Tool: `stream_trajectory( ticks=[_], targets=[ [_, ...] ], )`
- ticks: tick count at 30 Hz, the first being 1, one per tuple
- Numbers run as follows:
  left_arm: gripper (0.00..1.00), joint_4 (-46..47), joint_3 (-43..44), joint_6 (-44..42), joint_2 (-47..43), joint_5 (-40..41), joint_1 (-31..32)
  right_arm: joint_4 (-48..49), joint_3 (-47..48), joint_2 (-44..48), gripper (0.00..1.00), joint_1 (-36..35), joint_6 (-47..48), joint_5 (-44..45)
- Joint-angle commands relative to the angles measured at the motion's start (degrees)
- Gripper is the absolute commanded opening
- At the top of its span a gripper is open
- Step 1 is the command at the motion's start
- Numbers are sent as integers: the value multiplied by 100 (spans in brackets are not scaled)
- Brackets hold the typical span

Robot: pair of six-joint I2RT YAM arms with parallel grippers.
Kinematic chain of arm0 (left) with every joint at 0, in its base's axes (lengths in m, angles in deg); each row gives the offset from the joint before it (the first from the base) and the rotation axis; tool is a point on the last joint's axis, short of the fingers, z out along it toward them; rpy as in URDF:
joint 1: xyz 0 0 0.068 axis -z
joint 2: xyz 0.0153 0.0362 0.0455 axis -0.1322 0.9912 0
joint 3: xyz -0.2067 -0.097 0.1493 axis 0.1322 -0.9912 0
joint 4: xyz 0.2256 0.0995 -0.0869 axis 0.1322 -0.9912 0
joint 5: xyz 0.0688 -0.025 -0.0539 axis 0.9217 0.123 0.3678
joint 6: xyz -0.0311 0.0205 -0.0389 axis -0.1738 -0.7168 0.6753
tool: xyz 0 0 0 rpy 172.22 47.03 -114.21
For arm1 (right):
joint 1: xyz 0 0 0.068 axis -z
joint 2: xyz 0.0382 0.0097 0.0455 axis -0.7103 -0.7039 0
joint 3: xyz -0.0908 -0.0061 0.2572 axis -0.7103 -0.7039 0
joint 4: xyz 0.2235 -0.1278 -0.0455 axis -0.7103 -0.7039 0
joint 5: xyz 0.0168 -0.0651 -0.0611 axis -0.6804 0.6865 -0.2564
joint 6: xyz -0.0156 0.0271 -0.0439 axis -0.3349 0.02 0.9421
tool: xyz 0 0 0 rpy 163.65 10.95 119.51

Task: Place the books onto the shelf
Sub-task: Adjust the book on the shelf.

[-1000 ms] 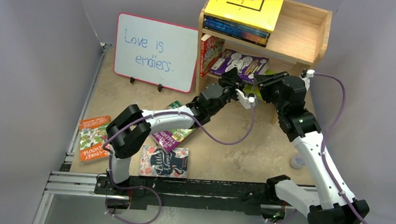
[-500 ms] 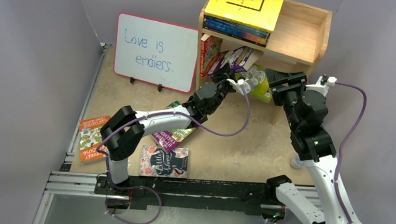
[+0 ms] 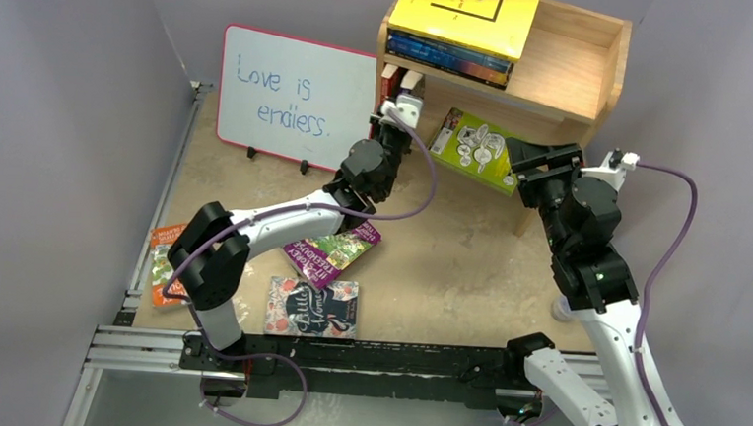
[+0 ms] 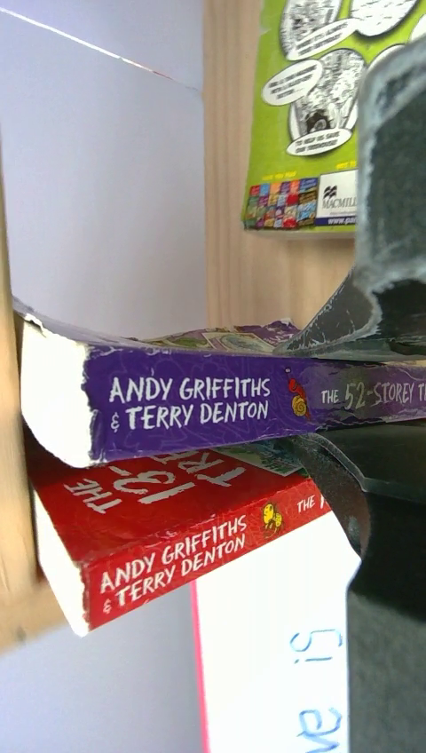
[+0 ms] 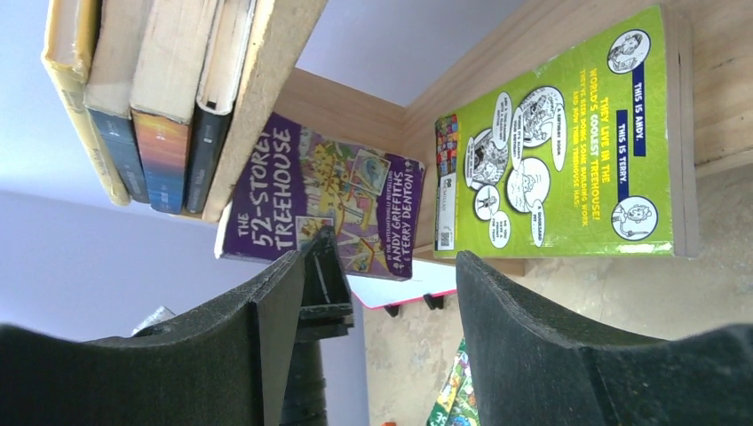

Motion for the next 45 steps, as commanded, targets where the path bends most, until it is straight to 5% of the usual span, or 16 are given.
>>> stream_trajectory(
  ticks=[1, 7, 24, 45],
  targets=[
    [0, 487, 75, 1482, -753, 226, -427, 111, -42, 43, 65, 17, 90, 203],
    [0, 102, 185, 2296, -872, 523, -660, 71, -112, 25, 65, 17, 81, 189],
    [49, -1004, 646, 3096, -969, 526, -712, -196, -155, -124, 66, 19, 280, 149],
    [51, -2948, 1068, 3862, -1142, 163, -714, -409, -205, -379, 71, 10, 588, 18]
  ],
)
